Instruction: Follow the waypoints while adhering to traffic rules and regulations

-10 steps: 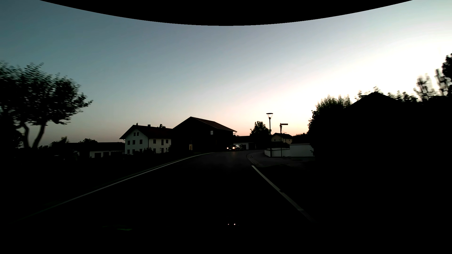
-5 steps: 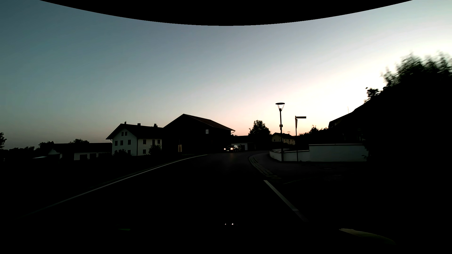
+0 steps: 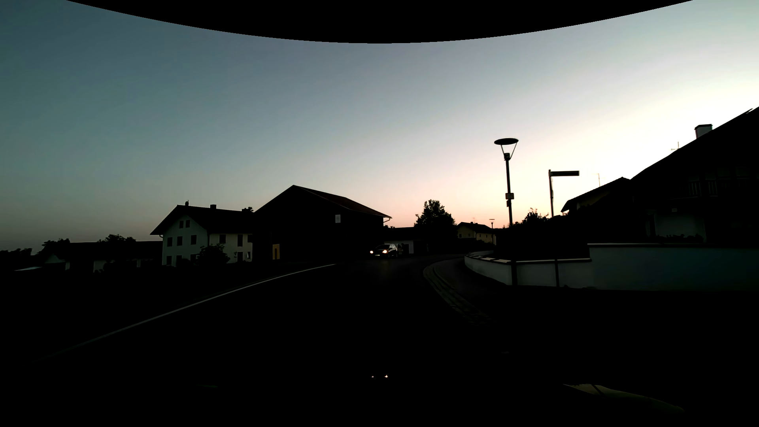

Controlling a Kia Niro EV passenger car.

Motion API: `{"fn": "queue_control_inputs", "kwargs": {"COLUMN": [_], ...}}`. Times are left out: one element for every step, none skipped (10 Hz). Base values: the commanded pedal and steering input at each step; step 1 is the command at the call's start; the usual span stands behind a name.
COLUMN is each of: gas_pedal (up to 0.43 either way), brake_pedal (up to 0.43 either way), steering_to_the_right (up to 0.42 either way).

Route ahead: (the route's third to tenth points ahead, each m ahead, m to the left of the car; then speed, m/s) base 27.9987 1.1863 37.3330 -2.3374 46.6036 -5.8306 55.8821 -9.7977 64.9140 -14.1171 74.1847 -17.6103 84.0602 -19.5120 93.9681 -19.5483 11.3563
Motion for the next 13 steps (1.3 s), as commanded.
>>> {"fn": "queue_control_inputs", "kwargs": {"gas_pedal": [0.059,0.059,0.059,0.059,0.067,0.067,0.067,0.067,0.067,0.079,0.079,0.087,0.087], "brake_pedal": [0.0,0.0,0.0,0.0,0.0,0.0,0.0,0.0,0.0,0.0,0.0,0.0,0.0], "steering_to_the_right": [0.016,0.017,0.019,0.02,0.02,0.02,0.02,0.02,0.02,0.023,0.028,0.035,0.04]}}
